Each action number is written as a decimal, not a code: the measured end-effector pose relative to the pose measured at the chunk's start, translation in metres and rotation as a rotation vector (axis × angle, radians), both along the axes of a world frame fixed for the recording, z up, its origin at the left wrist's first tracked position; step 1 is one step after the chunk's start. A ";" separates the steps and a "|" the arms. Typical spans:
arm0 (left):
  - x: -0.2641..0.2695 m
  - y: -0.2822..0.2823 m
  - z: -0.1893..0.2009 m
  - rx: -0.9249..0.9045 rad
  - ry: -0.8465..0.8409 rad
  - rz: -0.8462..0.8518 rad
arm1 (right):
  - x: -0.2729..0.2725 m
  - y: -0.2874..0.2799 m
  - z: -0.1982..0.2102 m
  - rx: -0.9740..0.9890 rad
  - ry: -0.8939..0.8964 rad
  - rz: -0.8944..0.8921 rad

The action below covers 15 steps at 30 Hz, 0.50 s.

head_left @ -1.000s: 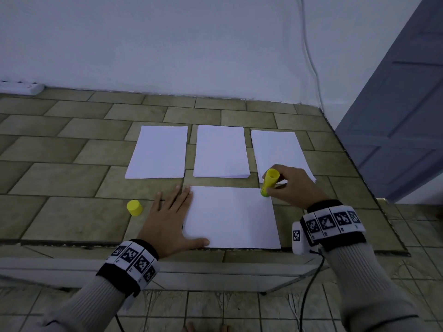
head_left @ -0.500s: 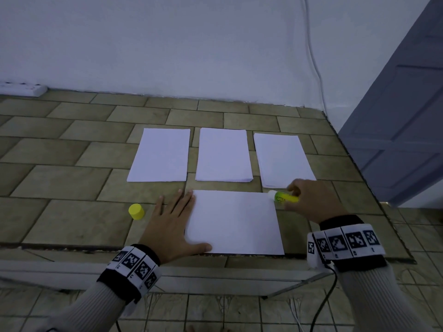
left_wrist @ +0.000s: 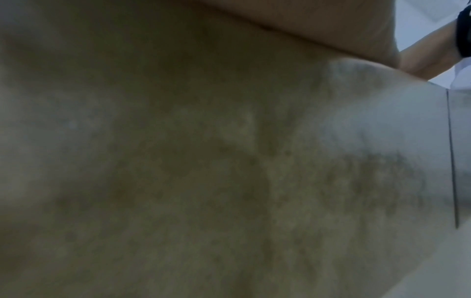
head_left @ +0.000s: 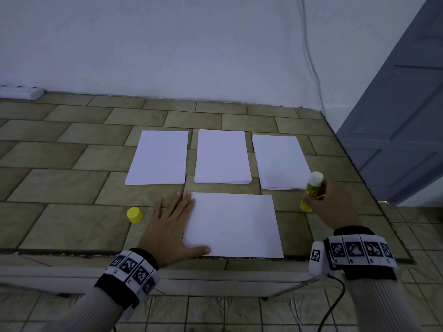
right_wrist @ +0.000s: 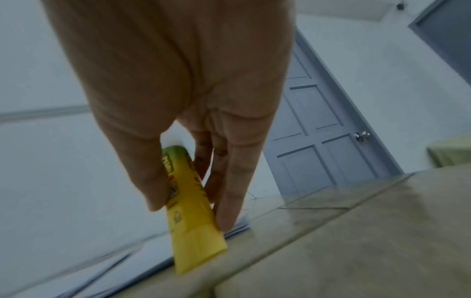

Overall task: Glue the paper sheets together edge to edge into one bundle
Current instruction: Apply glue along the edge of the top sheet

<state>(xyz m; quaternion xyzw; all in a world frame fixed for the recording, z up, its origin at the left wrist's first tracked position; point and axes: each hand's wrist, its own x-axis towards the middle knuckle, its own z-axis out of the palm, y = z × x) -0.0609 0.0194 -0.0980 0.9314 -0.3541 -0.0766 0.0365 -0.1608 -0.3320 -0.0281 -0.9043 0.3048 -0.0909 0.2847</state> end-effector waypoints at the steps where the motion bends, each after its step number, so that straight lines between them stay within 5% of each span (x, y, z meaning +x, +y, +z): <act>1: 0.000 0.000 0.000 0.001 -0.001 -0.003 | -0.001 -0.002 -0.003 0.004 -0.013 -0.039; 10: 0.000 0.001 -0.002 0.007 -0.039 -0.012 | -0.004 -0.009 -0.006 0.075 -0.031 -0.171; 15: 0.000 0.001 -0.007 -0.038 -0.068 -0.014 | -0.017 0.010 0.002 0.059 0.464 -0.011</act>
